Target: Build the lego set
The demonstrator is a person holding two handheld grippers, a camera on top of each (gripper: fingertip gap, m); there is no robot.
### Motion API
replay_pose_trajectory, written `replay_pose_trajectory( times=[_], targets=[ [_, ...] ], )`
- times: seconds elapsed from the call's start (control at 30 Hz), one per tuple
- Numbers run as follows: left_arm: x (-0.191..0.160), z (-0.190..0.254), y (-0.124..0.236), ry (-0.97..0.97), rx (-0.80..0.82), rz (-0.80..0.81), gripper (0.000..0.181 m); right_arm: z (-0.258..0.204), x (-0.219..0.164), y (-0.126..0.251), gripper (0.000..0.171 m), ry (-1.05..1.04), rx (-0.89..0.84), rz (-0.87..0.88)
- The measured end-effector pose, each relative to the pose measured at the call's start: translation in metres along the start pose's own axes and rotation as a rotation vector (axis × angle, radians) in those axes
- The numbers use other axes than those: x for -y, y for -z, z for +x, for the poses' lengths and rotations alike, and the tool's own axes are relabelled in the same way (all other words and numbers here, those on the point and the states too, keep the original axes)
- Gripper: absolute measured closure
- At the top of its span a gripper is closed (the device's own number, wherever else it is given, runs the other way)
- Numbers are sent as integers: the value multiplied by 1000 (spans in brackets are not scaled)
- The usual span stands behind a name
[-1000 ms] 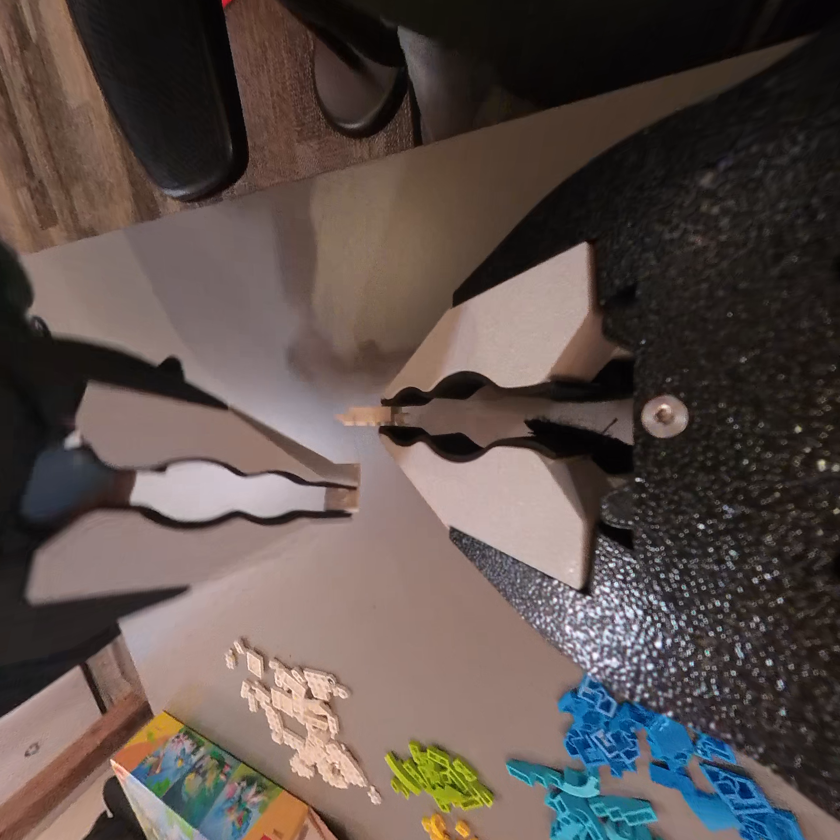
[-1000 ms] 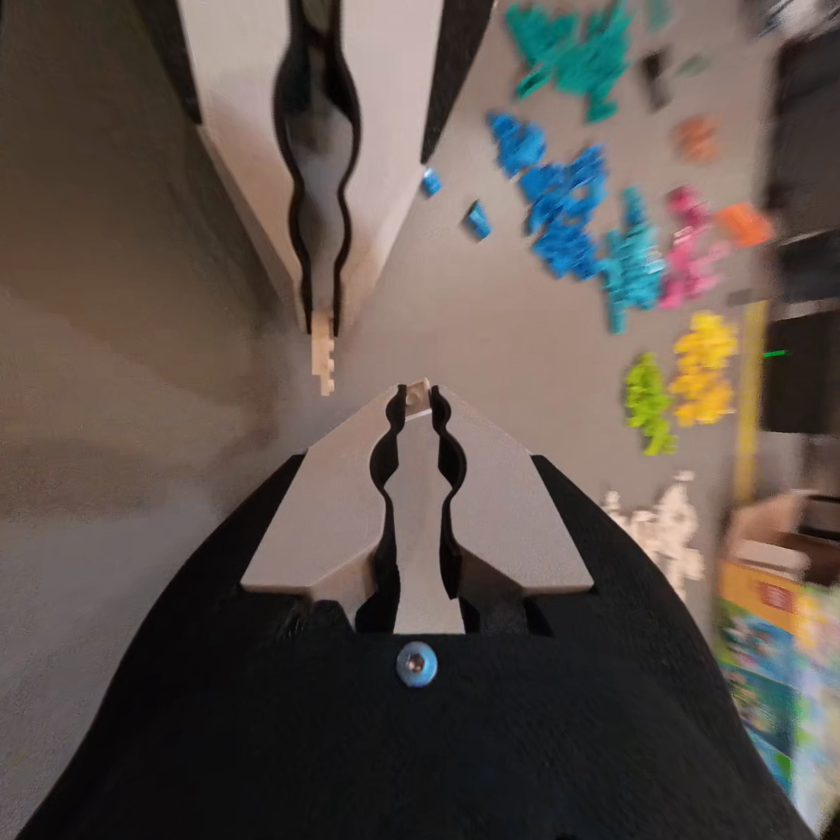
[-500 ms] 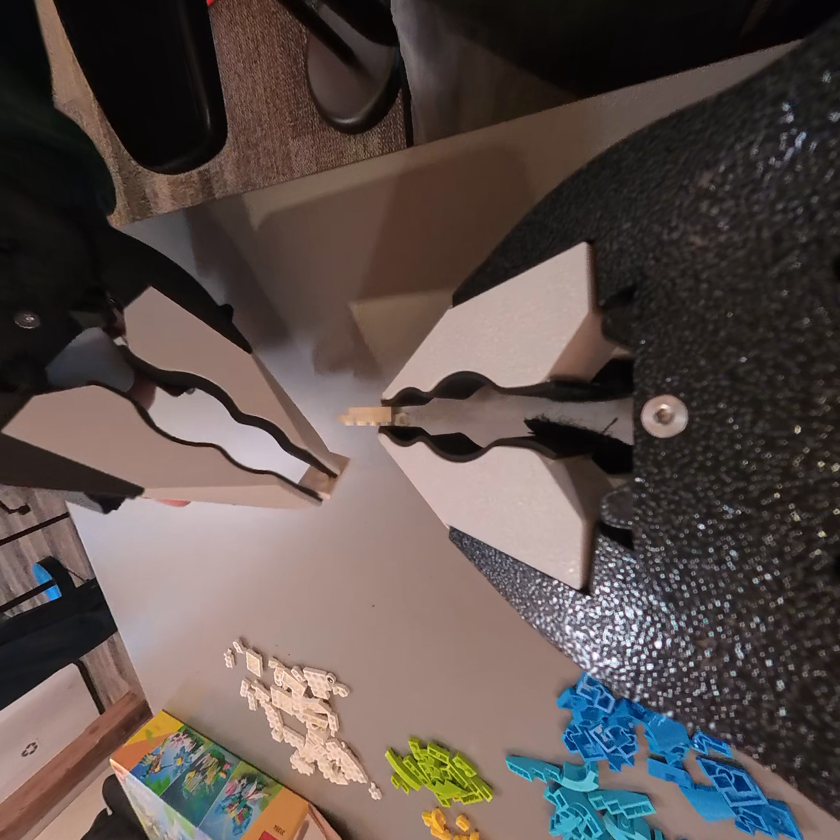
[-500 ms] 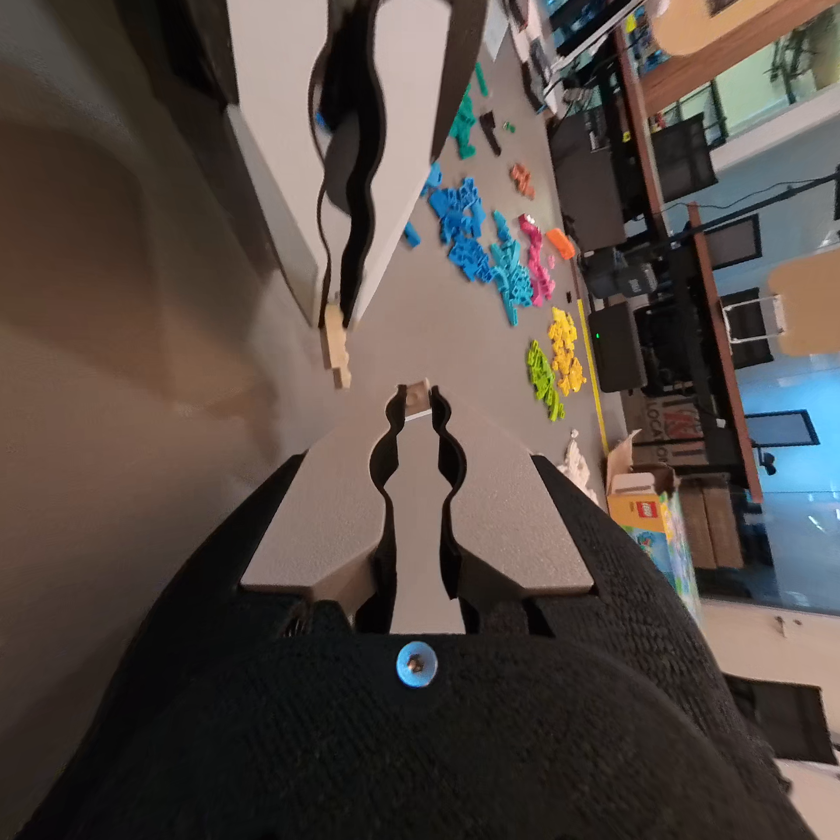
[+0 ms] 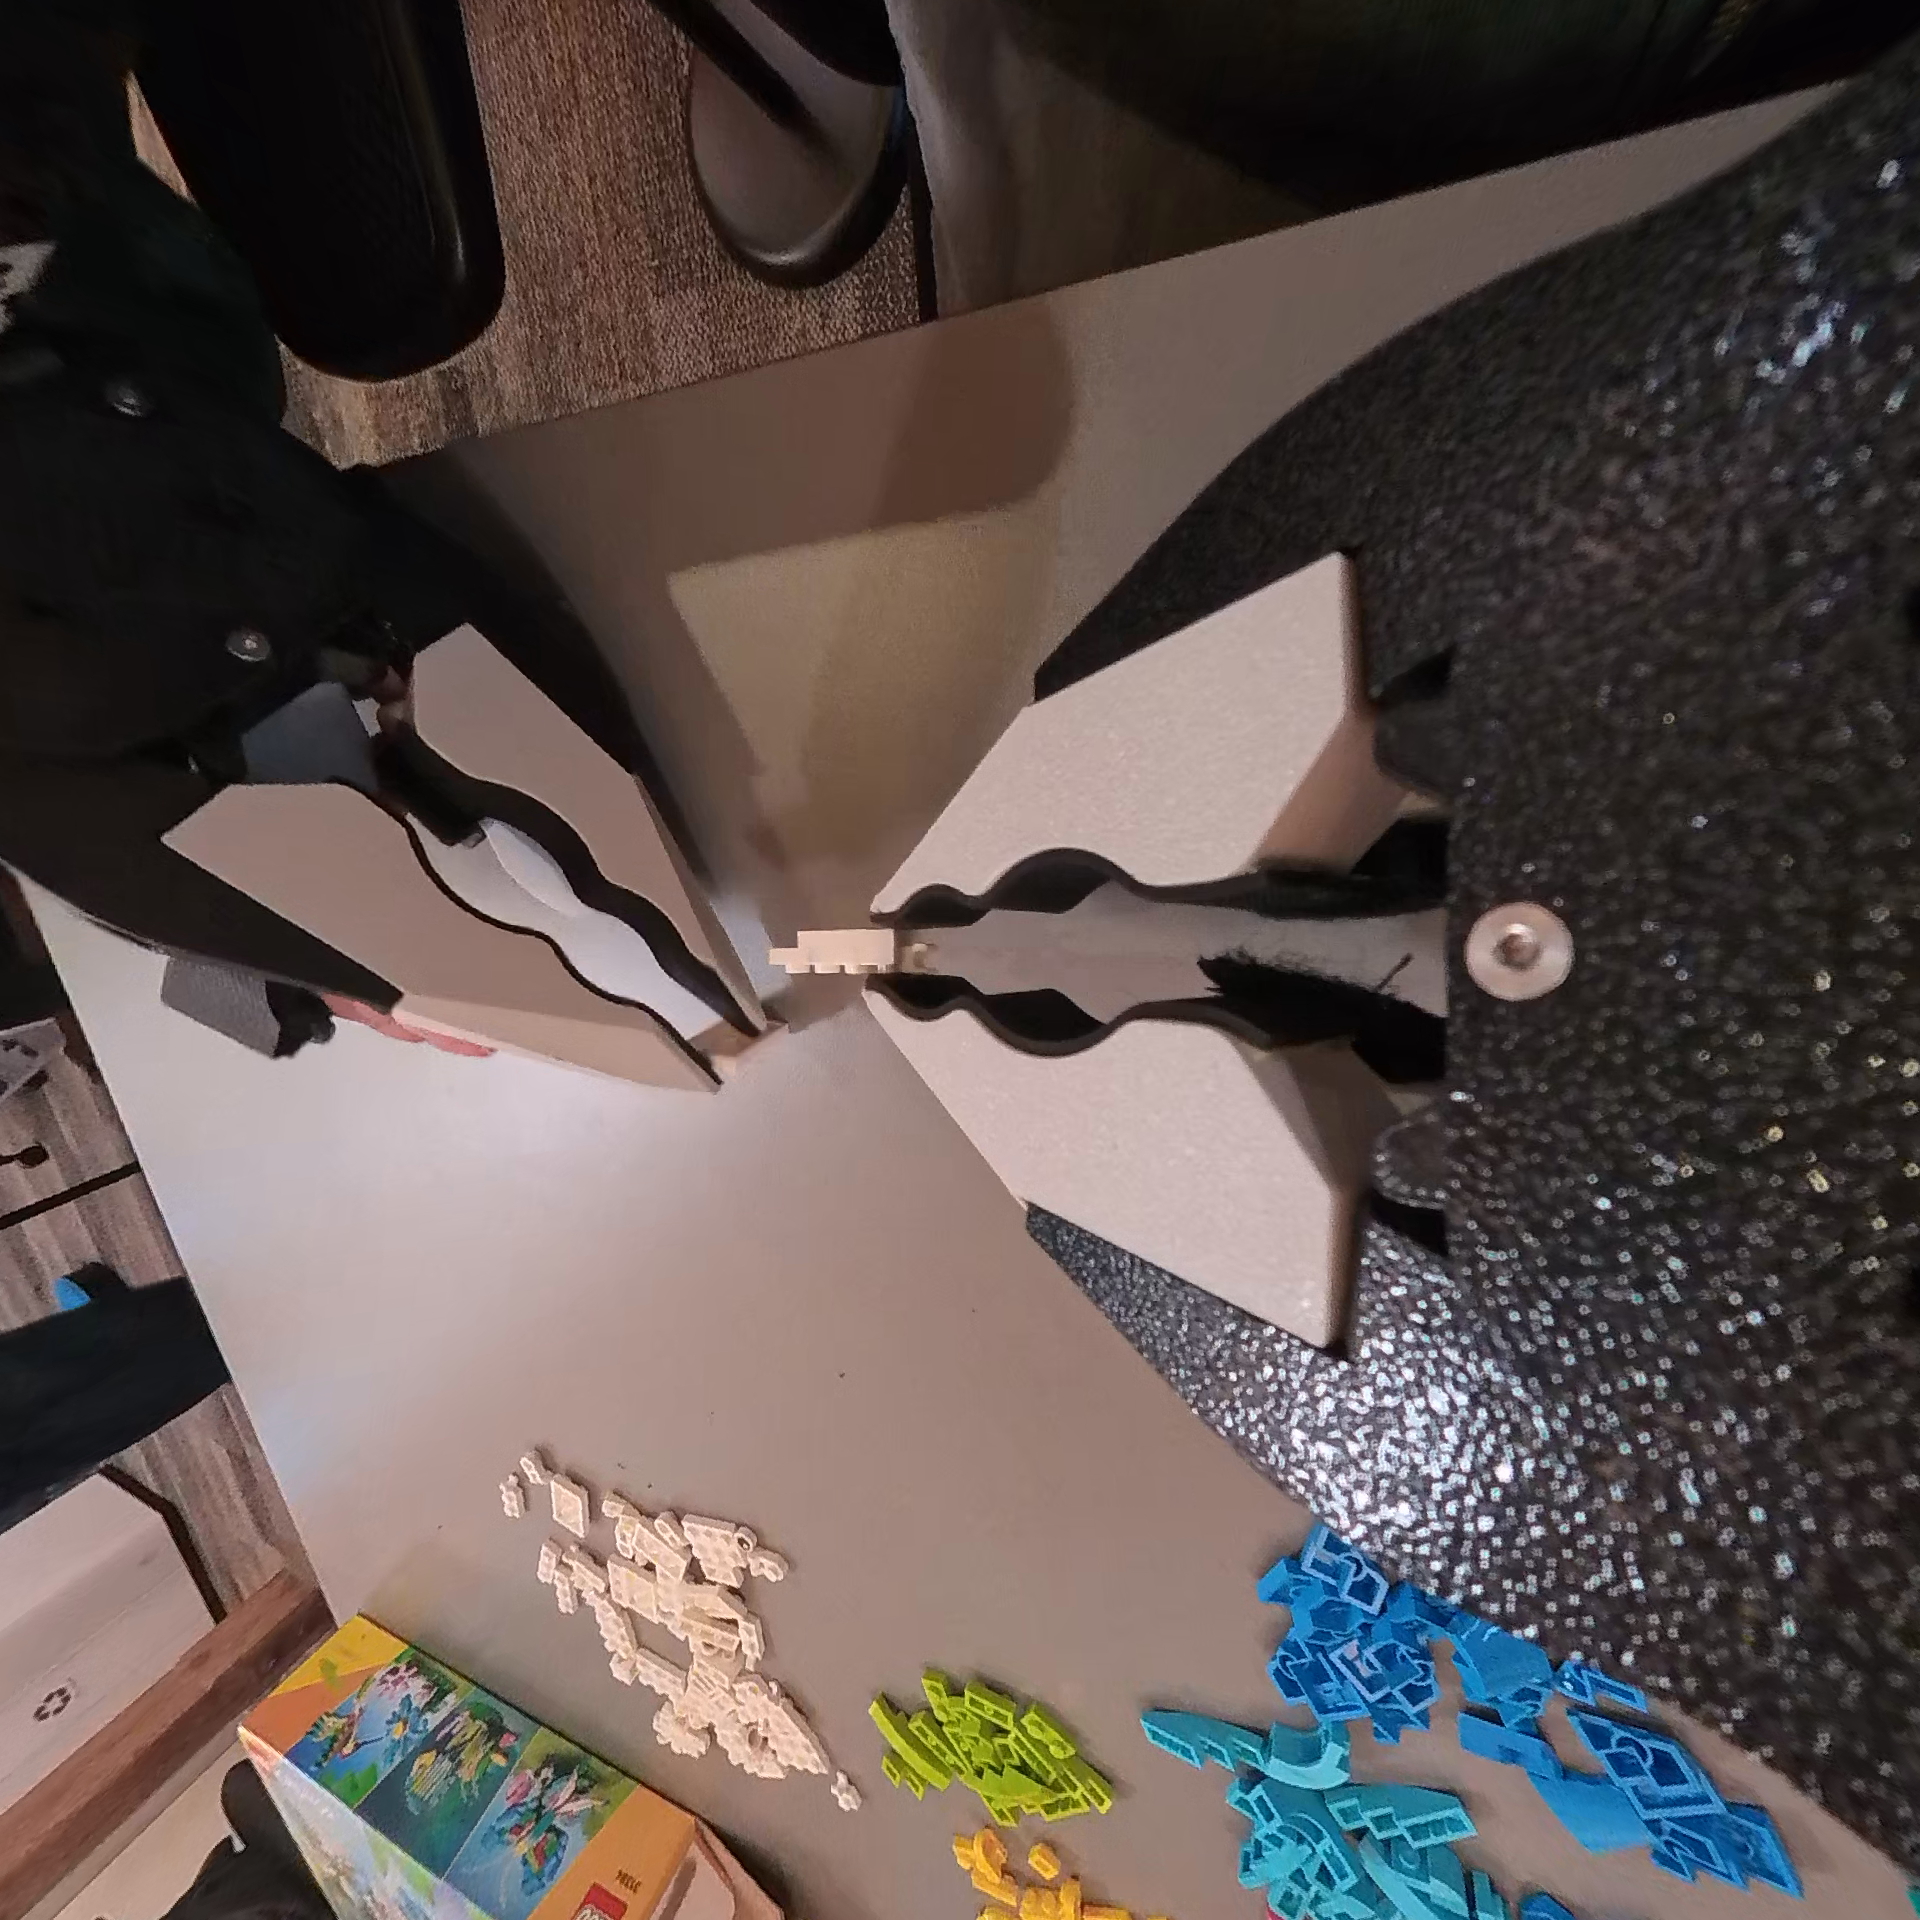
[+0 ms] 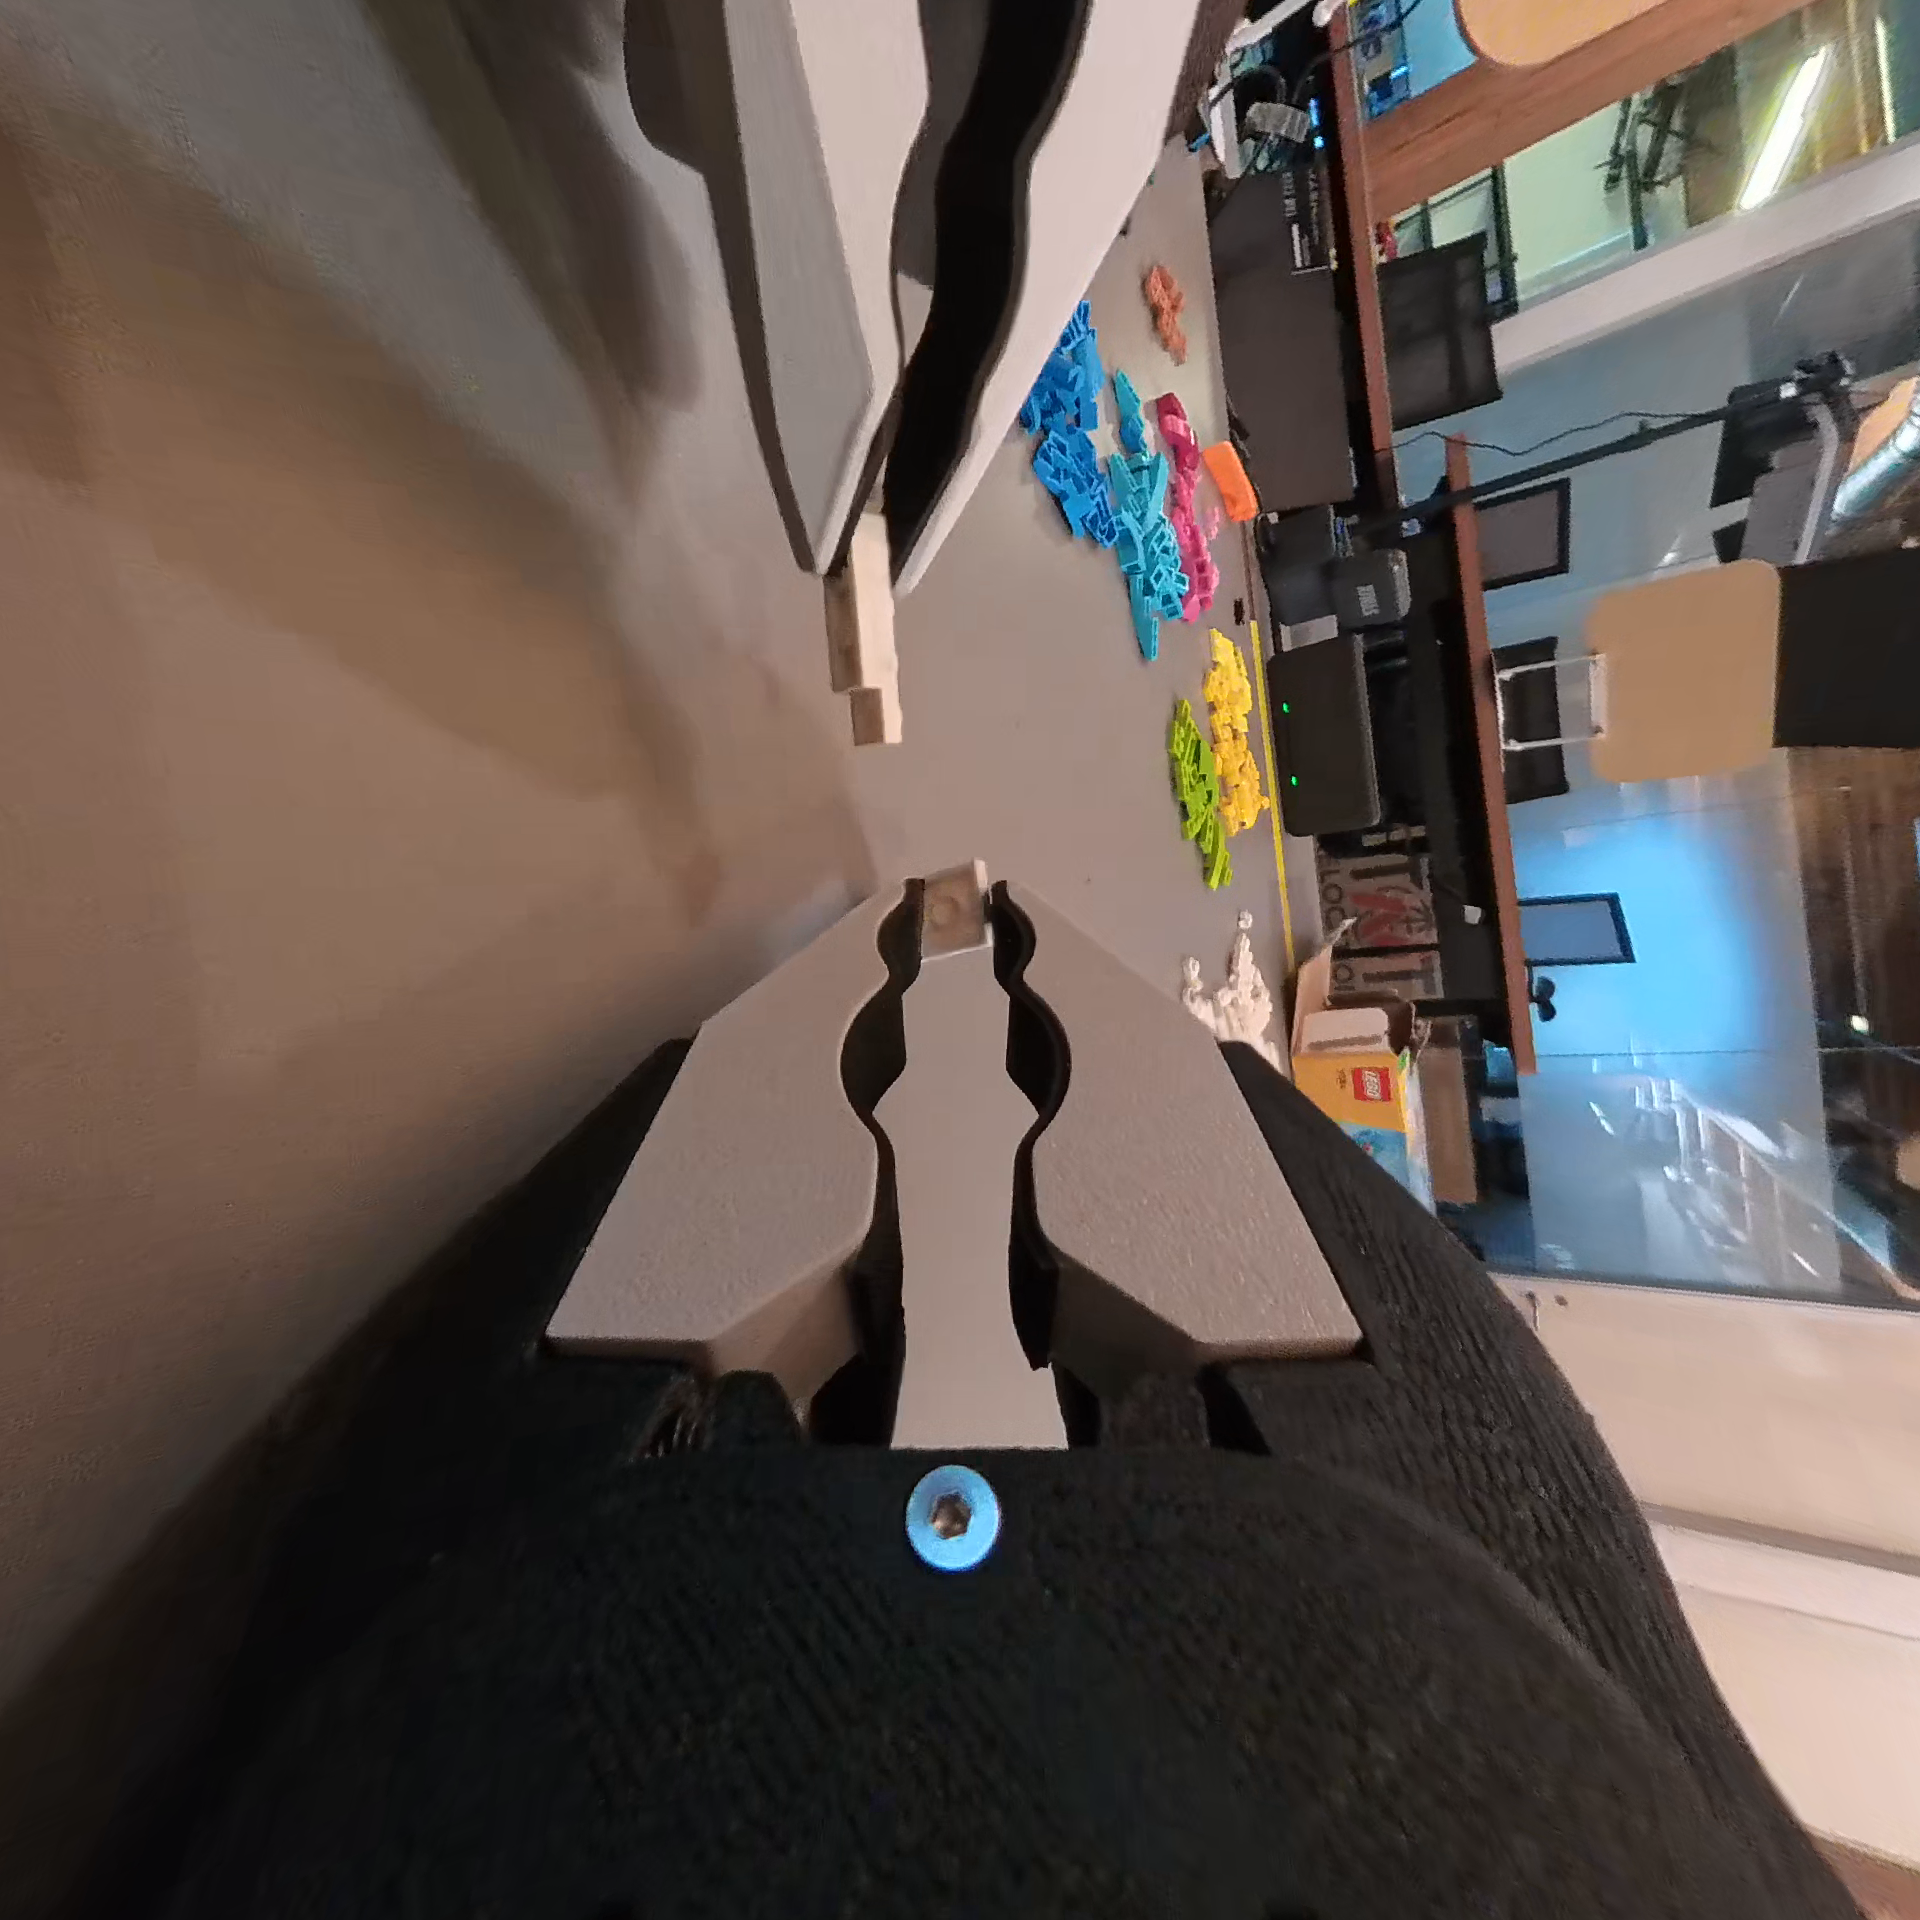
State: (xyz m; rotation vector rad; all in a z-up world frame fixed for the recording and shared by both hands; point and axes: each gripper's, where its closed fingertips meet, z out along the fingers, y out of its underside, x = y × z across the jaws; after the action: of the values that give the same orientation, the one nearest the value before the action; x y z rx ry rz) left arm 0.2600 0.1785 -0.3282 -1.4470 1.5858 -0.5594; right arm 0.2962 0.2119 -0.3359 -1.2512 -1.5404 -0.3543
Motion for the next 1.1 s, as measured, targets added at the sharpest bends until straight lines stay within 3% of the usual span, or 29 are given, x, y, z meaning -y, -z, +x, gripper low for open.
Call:
replay_pose_trajectory(
  times=[0.47,0.67,0.8,0.87,0.93,1.1],
  targets=[
    [-2,0,-1,4,-2,-5,176,-6,0,4,157,-76,60,2],
    [-1,1,-1,0,-5,-4,176,-6,-7,7,158,-317,129,-35],
    [-1,0,0,0,-2,-3,176,-8,-7,8,147,-780,290,-56],
    [-1,0,0,0,0,-1,176,-9,-7,9,142,-908,339,-64],
    [0,-1,0,-1,3,2,176,-12,-6,7,136,-941,359,-76],
    [0,-1,0,1,6,5,176,-13,-10,2,150,-939,343,-144]
  ],
)
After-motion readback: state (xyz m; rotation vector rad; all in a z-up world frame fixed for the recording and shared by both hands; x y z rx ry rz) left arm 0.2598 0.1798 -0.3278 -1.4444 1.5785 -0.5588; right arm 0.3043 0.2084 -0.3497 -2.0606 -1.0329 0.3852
